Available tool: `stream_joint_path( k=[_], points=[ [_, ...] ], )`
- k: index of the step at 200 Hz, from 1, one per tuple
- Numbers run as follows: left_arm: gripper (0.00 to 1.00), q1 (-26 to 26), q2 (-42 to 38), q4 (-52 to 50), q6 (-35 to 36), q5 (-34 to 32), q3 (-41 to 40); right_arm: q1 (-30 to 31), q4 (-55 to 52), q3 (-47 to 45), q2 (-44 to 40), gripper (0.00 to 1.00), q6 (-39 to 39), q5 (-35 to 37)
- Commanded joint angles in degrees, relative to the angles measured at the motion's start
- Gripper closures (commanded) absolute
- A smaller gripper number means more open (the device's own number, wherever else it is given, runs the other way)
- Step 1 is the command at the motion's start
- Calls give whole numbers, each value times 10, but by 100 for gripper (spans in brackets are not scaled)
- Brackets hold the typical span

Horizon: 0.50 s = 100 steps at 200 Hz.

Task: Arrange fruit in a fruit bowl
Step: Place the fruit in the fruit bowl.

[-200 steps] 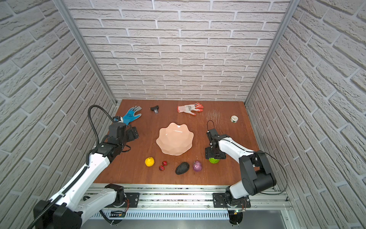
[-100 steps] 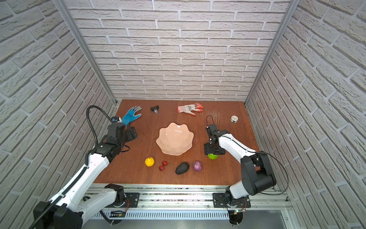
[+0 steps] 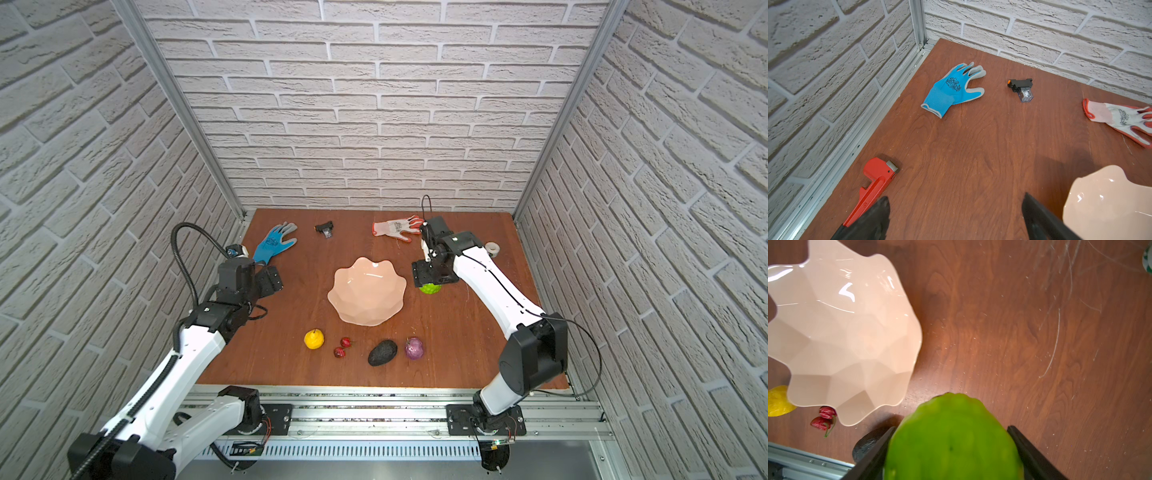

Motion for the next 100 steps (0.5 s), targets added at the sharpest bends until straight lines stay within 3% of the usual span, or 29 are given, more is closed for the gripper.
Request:
stream_joint_path(
  k=[1, 51, 100],
  points=[
    [2, 7, -23, -6, 6, -4, -7, 33, -27, 69, 52, 39, -19, -15],
    [2, 15, -52, -14, 0, -9, -21, 92, -8, 221, 193, 39, -32, -35],
    [2, 19, -48, -9, -6, -5, -24, 116, 10, 298, 303, 39, -28, -56]
  ],
)
